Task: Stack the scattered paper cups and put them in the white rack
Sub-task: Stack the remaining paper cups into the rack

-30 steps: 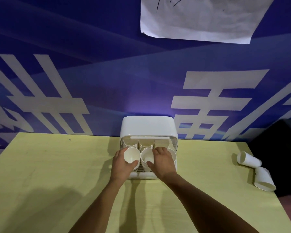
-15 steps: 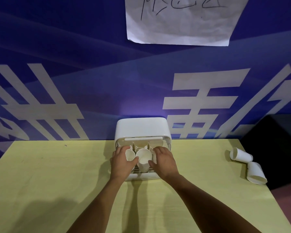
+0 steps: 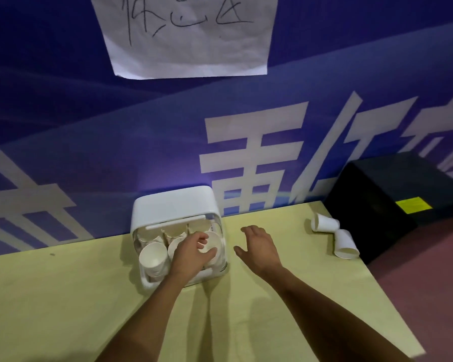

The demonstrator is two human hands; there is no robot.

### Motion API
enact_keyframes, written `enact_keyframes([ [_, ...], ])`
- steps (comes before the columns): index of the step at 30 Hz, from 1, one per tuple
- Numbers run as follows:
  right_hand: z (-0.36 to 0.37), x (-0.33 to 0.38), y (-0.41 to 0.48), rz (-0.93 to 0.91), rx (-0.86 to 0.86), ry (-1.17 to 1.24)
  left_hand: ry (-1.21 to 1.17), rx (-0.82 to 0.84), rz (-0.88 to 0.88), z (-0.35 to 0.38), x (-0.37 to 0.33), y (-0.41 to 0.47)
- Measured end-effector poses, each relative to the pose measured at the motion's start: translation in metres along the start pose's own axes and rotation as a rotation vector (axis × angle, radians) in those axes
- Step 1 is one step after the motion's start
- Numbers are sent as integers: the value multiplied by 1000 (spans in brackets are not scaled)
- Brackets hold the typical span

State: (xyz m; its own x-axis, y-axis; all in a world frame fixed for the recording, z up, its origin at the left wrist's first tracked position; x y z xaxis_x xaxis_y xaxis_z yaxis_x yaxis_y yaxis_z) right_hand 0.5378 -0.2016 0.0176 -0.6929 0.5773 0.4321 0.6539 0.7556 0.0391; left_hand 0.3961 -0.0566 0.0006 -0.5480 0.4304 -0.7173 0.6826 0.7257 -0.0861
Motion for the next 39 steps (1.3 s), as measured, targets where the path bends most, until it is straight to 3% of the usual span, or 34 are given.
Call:
enact_keyframes([
  [20,-107,-268,-33,370,-71,47,123,296,197,224,-209,38],
  [39,-58,-389,-5,557,48,37,338,379,270,361,-260,118],
])
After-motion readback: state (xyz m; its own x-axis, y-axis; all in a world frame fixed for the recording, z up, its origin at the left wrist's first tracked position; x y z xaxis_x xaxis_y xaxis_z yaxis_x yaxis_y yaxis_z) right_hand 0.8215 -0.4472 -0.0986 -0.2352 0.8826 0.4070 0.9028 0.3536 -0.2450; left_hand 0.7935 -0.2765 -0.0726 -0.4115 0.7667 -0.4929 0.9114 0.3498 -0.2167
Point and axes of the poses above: each hand's wrist, its own y-axis towards the middle knuckle, its own z-axis out of the palm, x = y × z, the point moved 7 cm from there along y, towards the middle knuckle, and after that the axes turned 5 degrees about y, right-handed, at the moved point
